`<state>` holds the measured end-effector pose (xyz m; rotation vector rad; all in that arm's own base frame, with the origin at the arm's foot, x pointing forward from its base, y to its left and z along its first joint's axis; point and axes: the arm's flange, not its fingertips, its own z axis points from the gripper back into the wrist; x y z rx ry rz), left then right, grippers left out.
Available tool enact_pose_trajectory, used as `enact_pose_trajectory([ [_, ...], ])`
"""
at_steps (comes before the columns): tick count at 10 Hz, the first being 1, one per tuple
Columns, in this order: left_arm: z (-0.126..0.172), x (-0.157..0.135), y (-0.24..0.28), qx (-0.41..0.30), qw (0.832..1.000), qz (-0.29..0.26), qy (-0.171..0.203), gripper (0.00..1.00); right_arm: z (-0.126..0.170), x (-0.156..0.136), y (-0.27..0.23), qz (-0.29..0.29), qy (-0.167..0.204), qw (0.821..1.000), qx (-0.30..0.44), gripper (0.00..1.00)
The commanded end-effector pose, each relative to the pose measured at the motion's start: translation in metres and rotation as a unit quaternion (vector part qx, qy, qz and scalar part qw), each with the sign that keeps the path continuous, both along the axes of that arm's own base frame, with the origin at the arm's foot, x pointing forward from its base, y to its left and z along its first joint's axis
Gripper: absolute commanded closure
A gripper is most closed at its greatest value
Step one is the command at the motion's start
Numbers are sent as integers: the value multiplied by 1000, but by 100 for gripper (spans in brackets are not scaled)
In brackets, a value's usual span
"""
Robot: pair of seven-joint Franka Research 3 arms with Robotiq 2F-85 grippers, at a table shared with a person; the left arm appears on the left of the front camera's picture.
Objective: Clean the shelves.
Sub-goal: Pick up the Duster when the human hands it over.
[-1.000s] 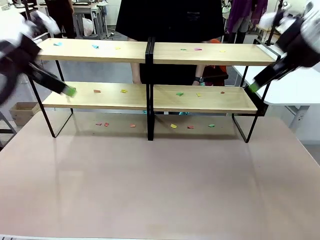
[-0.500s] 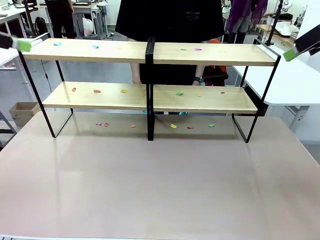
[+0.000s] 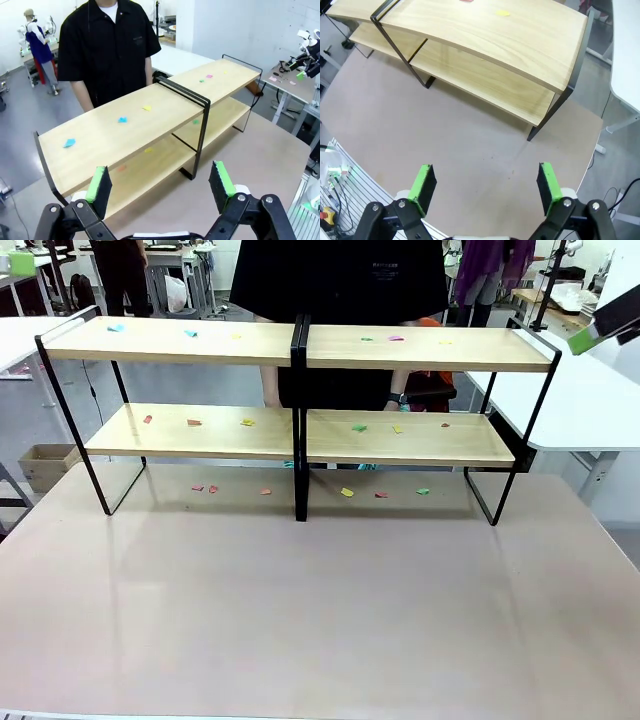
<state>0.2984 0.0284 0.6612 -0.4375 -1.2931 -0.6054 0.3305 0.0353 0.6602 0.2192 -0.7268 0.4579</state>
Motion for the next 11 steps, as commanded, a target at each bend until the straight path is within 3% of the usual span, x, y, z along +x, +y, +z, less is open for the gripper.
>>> enact_pose_trajectory([
  [1, -31, -4, -3, 7, 1000, -7, 11, 0, -8, 3, -2, 21, -13, 1000, 10, 0],
  [4, -35, 6, -1, 20, 999, -18, 45, 0, -12, 3, -9, 21, -11, 1000, 21, 0],
  [6, -40, 13, -2, 39, 995, -28, 92, 0, -16, 5, -9, 24, -4, 999, 21, 0],
  [11, -43, 18, -12, 47, 992, -31, 110, 0, -19, 12, -7, 29, 4, 999, 27, 0],
])
